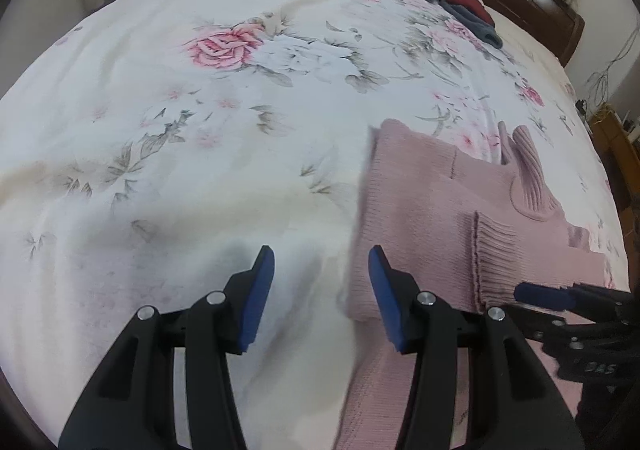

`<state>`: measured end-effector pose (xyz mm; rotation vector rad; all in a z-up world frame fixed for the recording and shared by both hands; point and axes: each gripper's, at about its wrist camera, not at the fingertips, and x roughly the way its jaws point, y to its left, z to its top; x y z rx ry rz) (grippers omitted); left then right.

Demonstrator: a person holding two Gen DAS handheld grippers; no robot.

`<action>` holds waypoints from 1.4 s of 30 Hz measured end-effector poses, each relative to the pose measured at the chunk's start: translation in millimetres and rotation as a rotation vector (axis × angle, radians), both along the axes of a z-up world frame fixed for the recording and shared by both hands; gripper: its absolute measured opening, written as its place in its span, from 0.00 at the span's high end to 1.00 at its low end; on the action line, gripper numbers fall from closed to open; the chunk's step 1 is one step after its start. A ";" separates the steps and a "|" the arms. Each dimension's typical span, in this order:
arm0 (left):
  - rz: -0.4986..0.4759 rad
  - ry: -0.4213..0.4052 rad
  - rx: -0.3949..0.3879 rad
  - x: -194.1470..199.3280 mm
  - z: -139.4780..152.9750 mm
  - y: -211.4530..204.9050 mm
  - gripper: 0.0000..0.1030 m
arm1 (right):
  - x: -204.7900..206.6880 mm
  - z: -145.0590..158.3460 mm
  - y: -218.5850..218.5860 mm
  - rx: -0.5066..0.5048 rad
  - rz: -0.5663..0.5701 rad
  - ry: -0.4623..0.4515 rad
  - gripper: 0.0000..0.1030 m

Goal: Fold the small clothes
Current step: 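Pinch the folded sleeve edge with the right gripper and adjust it, then release the sleeve and lift both grippers away from the sweater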

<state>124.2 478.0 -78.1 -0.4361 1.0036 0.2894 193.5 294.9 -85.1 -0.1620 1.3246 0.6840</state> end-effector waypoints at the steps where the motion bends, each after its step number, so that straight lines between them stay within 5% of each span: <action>1: 0.003 0.000 -0.004 -0.2 -0.9 1.2 0.53 | 1.8 -6.6 5.9 -0.037 -0.003 -0.006 0.43; 5: 0.002 -0.004 -0.015 -1.6 -2.3 -0.7 0.53 | 4.9 -26.4 12.1 -0.094 -0.011 -0.001 0.48; 8: -0.006 -0.006 -0.020 -0.8 -0.9 -4.7 0.53 | 8.1 -25.8 3.0 -0.074 -0.034 -0.006 0.67; 9: -0.011 -0.009 -0.021 0.1 0.4 -7.3 0.53 | 11.3 -24.0 -5.1 -0.060 -0.056 0.000 0.86; 10: -0.015 -0.010 -0.020 0.5 1.4 -9.7 0.53 | 14.6 -21.7 -14.0 -0.029 -0.074 0.019 0.87; 13: -0.047 -0.026 -0.022 5.7 6.6 -22.9 0.52 | 24.0 -12.8 -52.8 0.124 -0.148 0.108 0.88; 16: -0.081 -0.033 -0.024 12.7 8.9 -37.4 0.52 | 25.6 4.3 -96.0 0.197 -0.211 0.100 0.89; 22: -0.188 -0.048 -0.039 35.0 8.4 -85.1 0.52 | 23.5 33.3 -176.8 0.229 -0.312 0.038 0.89; 31: -0.226 0.022 -0.021 60.5 -18.2 -108.3 0.52 | 27.9 47.2 -277.1 0.111 -0.425 -0.059 0.89; 39: -0.222 0.051 -0.022 62.7 -33.3 -102.4 0.52 | 31.9 -12.8 -314.4 0.060 -0.470 0.070 0.87; 42: -0.229 0.053 -0.031 62.9 -33.1 -100.9 0.52 | 25.9 -19.5 -322.2 0.022 -0.482 0.049 0.81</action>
